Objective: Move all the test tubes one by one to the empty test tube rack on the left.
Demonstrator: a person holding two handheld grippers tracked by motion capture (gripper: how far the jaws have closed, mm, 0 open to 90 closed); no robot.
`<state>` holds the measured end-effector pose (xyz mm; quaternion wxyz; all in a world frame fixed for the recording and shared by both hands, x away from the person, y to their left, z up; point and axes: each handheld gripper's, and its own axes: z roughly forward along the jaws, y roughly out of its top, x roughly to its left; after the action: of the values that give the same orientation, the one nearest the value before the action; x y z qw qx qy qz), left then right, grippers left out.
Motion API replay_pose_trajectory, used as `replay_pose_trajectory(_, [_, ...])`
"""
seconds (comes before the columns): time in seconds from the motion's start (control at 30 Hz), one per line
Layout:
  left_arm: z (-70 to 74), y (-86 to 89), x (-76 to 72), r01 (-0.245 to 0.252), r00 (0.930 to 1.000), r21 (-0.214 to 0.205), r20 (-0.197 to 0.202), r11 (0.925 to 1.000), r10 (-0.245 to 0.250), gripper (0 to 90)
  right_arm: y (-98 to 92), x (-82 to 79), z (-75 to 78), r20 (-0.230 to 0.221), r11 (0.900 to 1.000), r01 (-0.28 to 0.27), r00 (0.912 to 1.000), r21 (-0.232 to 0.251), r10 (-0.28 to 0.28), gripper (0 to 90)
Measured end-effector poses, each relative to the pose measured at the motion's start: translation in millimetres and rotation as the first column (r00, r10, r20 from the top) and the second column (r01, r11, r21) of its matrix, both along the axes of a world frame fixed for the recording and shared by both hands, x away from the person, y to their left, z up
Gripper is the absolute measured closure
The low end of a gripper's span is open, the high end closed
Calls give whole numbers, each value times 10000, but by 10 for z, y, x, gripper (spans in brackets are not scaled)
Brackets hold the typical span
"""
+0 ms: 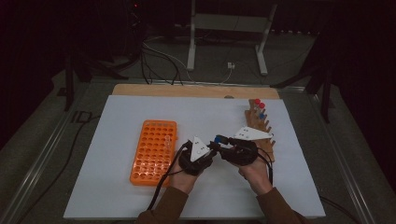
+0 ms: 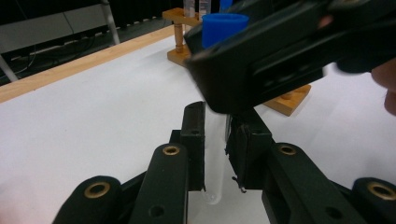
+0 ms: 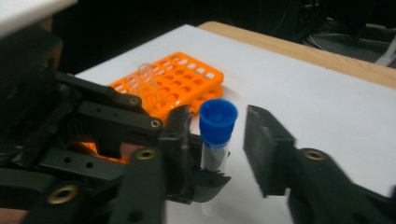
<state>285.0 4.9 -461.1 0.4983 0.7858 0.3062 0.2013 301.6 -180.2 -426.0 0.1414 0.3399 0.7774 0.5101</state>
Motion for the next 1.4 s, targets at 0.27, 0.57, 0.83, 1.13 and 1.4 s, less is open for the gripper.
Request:
replay_pose_trajectory(0.27, [20,116,4,-200,9998,-91,-83,9998,199,774,-107,12,40,105,9982,256,9996,541,-263,375])
replay_pose_trajectory(0.57, [58,359,-43,-593,9981,-314,-210,9977,587,774,-236,51,39,147,9936,1008,9947,517,-1017,151])
replay_pose_trajectory(0.83, [112,613,-90,-856,9962,-542,-201,9948,847,774,-360,73,5,131,9885,1485,9888,279,-1489,25])
replay_pose_trajectory(1.13, [133,850,-139,-885,9961,-797,-131,9929,877,774,-463,44,-7,327,9882,1513,9878,220,-1520,1])
replay_pose_trajectory(1.4, [111,1055,-188,-1001,9950,-786,-65,9919,999,773,-528,12,-1,409,9863,1642,9855,137,-1646,1])
